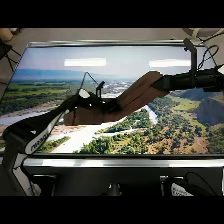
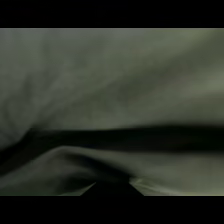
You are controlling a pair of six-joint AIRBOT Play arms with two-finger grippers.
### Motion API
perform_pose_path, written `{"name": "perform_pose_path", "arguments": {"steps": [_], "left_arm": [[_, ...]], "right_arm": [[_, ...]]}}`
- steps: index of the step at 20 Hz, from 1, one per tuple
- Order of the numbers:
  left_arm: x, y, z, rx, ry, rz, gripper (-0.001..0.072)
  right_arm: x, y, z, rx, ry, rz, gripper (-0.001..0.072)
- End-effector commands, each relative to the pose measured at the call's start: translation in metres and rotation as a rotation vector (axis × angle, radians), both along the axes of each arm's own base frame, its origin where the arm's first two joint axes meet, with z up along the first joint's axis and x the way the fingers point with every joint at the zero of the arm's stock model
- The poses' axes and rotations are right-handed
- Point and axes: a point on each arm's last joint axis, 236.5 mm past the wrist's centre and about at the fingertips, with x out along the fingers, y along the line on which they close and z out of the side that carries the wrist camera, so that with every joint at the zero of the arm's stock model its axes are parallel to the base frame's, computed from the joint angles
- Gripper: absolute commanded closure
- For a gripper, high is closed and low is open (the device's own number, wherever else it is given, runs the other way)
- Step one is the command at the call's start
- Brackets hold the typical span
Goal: Fold the shirts.
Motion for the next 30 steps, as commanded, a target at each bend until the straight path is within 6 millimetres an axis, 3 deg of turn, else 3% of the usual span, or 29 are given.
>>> {"name": "perform_pose_path", "arguments": {"steps": [1,3,5,7,10,12,15,18,21,22,23,24,26,27,29,30], "left_arm": [[-0.002,-0.059,0.011,-0.178,0.065,0.133,0.0683],[0.008,-0.054,0.020,-0.192,0.028,0.143,0.0685],[0.025,-0.021,0.043,-0.179,-0.068,0.098,0.0686],[0.052,0.037,0.081,-0.133,-0.167,0.102,0.0686],[0.096,0.154,0.164,-0.074,-0.356,0.246,0.0687],[0.107,0.235,0.232,-0.053,-0.496,0.377,0.0686],[0.087,0.319,0.305,0.016,-0.662,0.503,0.0685],[0.051,0.354,0.345,0.103,-0.761,0.525,0.0685],[0.022,0.348,0.366,0.132,-0.812,0.488,0.0685],[0.016,0.343,0.371,0.129,-0.821,0.473,0.0685],[0.011,0.338,0.375,0.127,-0.832,0.461,0.0685],[0.008,0.334,0.376,0.125,-0.837,0.450,0.0685],[0.005,0.331,0.373,0.132,-0.838,0.422,0.0685],[0.004,0.331,0.371,0.143,-0.837,0.411,0.0684],[0.005,0.334,0.367,0.169,-0.836,0.407,0.0684],[0.005,0.335,0.365,0.179,-0.836,0.407,0.0685]], "right_arm": [[-0.030,0.008,0.034,0.001,-0.023,-0.008,0.0687],[-0.027,0.007,0.040,0.000,-0.049,-0.025,0.0687],[-0.020,0.007,0.040,0.016,-0.053,-0.045,0.0688],[-0.002,0.010,0.047,0.083,-0.076,-0.086,0.0689],[0.030,0.033,0.050,0.158,-0.136,-0.111,0.0689],[0.039,0.076,0.028,0.172,-0.108,-0.068,0.0689],[0.038,0.165,-0.023,0.187,-0.035,0.029,0.0689],[0.024,0.245,-0.094,0.178,0.062,0.082,0.0688],[0.006,0.295,-0.164,0.180,0.181,0.094,0.0680],[0.003,0.305,-0.176,0.193,0.202,0.089,0.0493],[0.006,0.308,-0.180,0.215,0.210,0.081,0.0118],[0.010,0.306,-0.175,0.217,0.168,0.098,0.0060],[0.015,0.282,-0.151,0.207,0.099,0.166,0.0059],[0.018,0.258,-0.140,0.178,0.080,0.196,0.0059],[0.028,0.186,-0.135,0.036,0.088,0.187,0.0059],[0.034,0.135,-0.140,-0.076,0.117,0.140,0.0059]]}}
